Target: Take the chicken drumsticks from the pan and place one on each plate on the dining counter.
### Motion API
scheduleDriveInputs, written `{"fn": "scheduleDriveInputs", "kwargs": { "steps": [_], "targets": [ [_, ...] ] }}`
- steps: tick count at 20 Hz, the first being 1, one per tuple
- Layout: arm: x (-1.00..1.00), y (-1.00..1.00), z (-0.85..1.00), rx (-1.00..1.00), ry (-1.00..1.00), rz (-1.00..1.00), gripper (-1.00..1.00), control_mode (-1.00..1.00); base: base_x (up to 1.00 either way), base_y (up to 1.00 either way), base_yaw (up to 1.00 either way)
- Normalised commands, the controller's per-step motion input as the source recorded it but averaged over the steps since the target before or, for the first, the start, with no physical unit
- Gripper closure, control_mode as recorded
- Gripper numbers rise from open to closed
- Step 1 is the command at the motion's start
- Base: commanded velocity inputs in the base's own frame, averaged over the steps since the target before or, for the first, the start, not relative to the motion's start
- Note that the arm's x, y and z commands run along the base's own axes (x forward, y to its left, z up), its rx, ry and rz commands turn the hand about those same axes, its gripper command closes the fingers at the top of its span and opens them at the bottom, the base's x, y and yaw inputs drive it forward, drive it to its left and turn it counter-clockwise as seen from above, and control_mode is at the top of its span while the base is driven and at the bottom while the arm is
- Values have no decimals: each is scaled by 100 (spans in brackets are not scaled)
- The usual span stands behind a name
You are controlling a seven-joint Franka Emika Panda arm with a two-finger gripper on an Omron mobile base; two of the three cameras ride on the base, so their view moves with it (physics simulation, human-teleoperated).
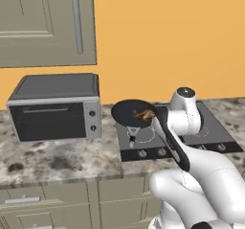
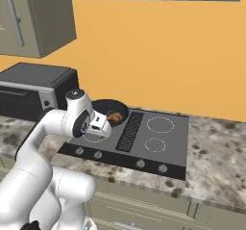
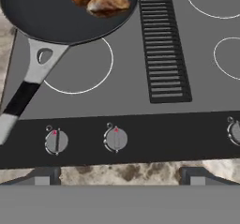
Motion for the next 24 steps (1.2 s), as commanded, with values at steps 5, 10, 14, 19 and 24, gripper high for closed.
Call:
{"fn": "scheduleDriveInputs", "kwargs": {
  "steps": [5, 10, 14, 19, 24],
  "targets": [
    [0, 0, 0, 0, 0, 0, -100, 100, 25, 24, -3],
    [68, 1, 6, 0, 3, 16, -100, -100, 0, 0, 0],
    [97, -2, 16, 0, 12, 34, -100, -100, 0, 0, 0],
    [99, 10, 24, -4, 6, 8, -100, -100, 0, 0, 0],
    [68, 30, 7, -9, -1, -14, -100, -100, 0, 0, 0]
  ]
}}
